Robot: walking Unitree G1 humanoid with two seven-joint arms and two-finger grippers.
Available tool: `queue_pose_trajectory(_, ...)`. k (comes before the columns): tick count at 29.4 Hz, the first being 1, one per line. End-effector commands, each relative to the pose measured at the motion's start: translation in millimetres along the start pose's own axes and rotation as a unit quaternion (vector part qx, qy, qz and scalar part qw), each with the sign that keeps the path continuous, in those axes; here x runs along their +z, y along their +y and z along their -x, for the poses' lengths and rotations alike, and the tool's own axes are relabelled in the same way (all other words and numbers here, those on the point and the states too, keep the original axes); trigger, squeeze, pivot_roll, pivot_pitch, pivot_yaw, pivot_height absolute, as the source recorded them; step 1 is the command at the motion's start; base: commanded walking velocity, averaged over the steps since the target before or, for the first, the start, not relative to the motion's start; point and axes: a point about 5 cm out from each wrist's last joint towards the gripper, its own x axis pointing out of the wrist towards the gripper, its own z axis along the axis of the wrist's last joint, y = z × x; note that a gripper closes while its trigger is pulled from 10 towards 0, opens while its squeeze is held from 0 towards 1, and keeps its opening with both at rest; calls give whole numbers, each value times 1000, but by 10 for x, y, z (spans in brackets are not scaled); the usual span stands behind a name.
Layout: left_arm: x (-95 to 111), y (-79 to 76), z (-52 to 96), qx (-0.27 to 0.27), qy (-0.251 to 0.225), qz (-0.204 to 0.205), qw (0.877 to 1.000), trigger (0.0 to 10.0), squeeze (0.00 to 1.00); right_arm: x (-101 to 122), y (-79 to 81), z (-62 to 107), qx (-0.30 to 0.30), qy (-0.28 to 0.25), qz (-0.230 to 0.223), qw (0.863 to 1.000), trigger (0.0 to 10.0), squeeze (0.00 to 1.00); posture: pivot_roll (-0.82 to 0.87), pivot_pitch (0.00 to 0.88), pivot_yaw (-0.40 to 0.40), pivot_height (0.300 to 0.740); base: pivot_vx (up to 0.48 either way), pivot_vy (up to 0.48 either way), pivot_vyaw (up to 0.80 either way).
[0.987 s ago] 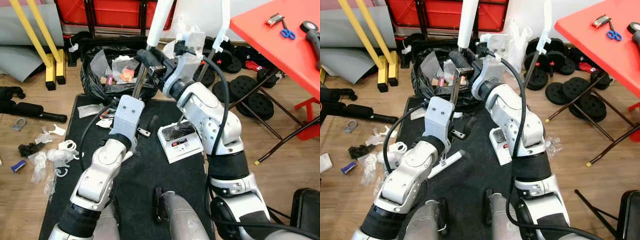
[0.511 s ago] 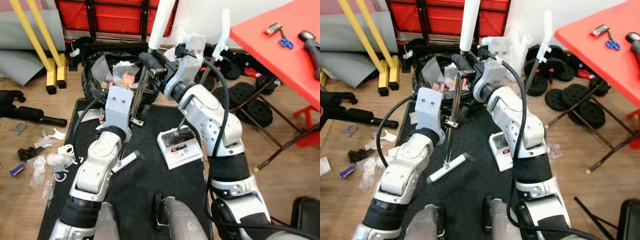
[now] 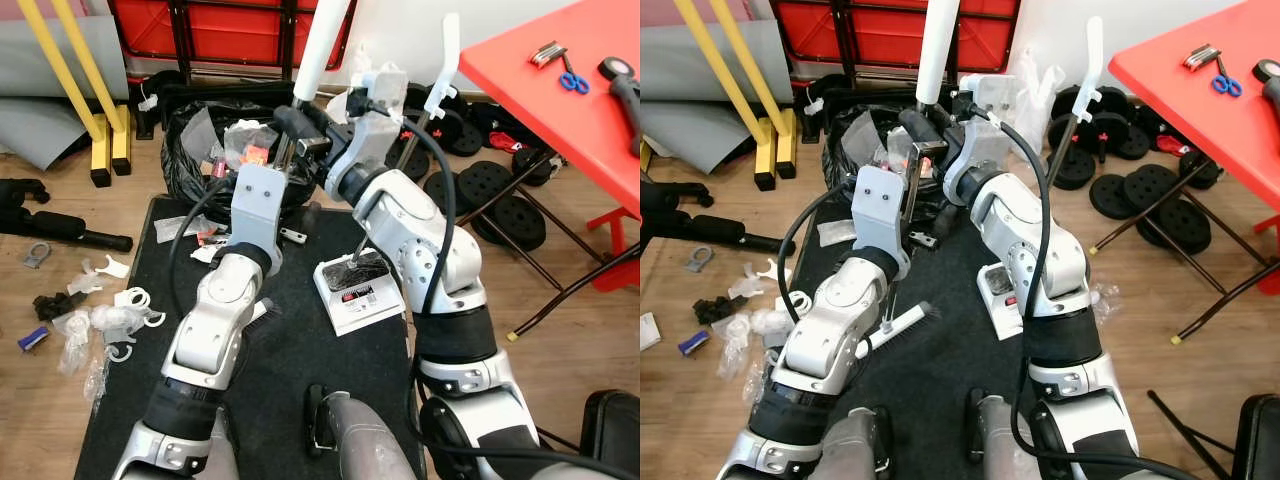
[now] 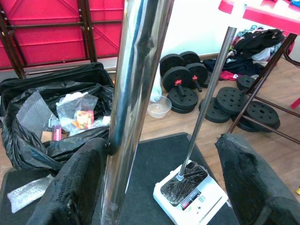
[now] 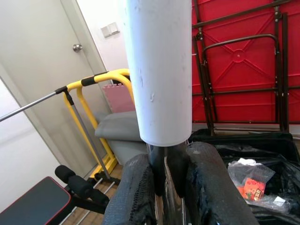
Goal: Sweep floor
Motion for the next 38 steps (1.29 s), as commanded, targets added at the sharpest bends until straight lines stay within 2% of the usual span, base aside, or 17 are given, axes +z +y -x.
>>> queue_pose_trajectory(1, -8, -14, -40, 15, -1, -12, 1000, 10000, 808, 99, 73, -11, 15, -19, 1, 1000, 10000, 0, -94, 148, -146, 740, 0, 0, 0)
queue_pose_trajectory(2, 3, -6, -62, 15, -3, -16, 1000, 10000, 733, 98, 74, -13, 15, -19, 1, 1000, 10000, 0, -94, 148, -146, 740, 0, 0, 0)
queue_pose_trajectory(3, 10, -2, -77, 16, -4, -18, 1000, 10000, 733, 98, 75, -13, 15, -19, 1, 1000, 10000, 0, -94, 148, -146, 740, 0, 0, 0)
queue_pose_trajectory(4, 17, 23, -96, 23, -4, -16, 1000, 10000, 0, 97, 73, -14, 15, -19, 2, 1000, 10000, 0, -95, 149, -146, 740, 311, 0, 0)
queue_pose_trajectory(11, 26, 101, -165, 43, 3, -10, 999, 10000, 0, 93, 71, -16, 15, -18, 2, 1000, 10000, 0, -97, 148, -146, 740, 144, 0, 0)
queue_pose_trajectory(20, 18, 63, -211, 53, 3, -3, 999, 10000, 0, 98, 81, -20, 18, -18, -1, 1000, 10000, 0, -98, 149, -146, 740, 0, 0, 0)
queue_pose_trajectory(21, 16, 56, -217, 57, 1, 1, 998, 0, 0, 102, 91, -22, 20, -18, -1, 1000, 10000, 0, -105, 147, -148, 740, 0, 0, 0)
queue_pose_trajectory(24, 25, 45, -231, 61, -1, -1, 998, 0, 0, 107, 100, -23, 22, -19, -2, 1000, 10000, 0, -106, 146, -147, 740, 0, 0, 0)
queue_pose_trajectory(33, 36, 178, -268, 105, 0, -5, 994, 0, 0, 109, 97, -21, 21, -18, 0, 1000, 10000, 0, -112, 142, -143, 740, 0, 0, 0)
queue_pose_trajectory(38, 41, 212, -263, 113, -2, -6, 994, 0, 0, 105, 91, -15, 19, -17, 1, 1000, 10000, 0, -112, 142, -143, 740, 0, 0, 0)
